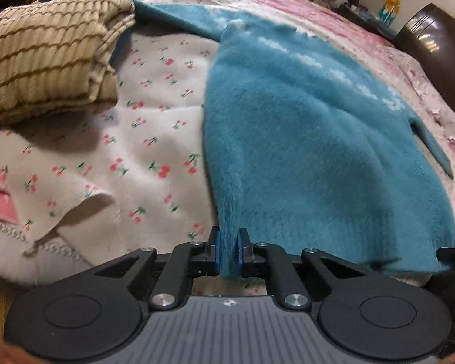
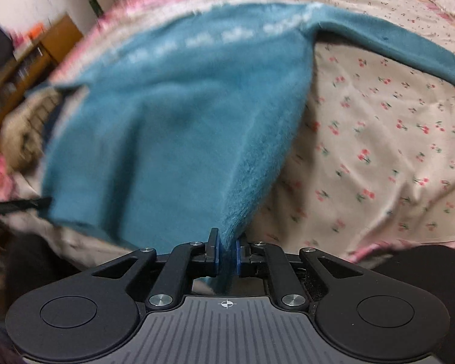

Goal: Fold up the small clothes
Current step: 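Unfold the sweater flat with both grippers, then open them, then move the right gripper to the sweater sleeve cuff and grasp it, then lift the sleeve with the right gripper and lay it across the sweater body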

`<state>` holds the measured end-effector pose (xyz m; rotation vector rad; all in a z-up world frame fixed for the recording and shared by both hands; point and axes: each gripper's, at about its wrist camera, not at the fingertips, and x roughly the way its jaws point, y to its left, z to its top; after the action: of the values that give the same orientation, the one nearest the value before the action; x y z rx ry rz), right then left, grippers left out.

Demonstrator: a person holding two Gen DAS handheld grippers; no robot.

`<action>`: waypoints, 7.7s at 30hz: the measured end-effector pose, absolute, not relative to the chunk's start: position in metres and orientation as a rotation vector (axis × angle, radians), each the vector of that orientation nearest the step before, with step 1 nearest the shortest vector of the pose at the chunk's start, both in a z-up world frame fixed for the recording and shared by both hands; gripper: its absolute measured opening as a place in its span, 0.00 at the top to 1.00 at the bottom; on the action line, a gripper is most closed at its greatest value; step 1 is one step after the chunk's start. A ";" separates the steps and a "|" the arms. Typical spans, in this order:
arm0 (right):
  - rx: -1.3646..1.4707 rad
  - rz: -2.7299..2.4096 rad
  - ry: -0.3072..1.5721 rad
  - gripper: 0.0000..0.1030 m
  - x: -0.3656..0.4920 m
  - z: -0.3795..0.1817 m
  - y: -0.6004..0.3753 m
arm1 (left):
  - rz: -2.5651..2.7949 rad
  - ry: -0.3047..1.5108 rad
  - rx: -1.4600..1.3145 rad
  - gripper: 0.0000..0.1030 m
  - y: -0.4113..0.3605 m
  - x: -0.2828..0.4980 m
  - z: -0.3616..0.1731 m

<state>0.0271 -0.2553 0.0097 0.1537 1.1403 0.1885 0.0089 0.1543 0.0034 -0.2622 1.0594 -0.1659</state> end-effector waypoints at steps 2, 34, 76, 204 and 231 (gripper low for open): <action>0.136 0.155 1.175 0.85 0.030 0.007 -0.256 | -0.167 1.056 -0.255 0.82 0.156 0.007 0.006; -0.140 0.141 1.128 0.72 0.047 -0.008 -0.221 | -0.077 1.043 -0.131 0.86 0.143 0.023 -0.007; 0.125 0.141 0.972 0.66 0.050 -0.008 -0.252 | -0.433 0.998 0.120 0.79 -0.016 0.050 0.015; 0.143 0.283 0.617 0.89 0.339 0.010 -0.111 | -0.290 0.804 -0.132 0.54 0.077 0.164 0.010; -0.279 0.561 0.608 0.81 0.294 -0.020 -0.051 | -0.335 0.796 -0.213 0.54 0.105 0.164 -0.001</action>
<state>0.2940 -0.0510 -0.0199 -0.2790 0.6083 0.5615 0.1643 0.1047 -0.0009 -0.2131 0.7961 -0.3348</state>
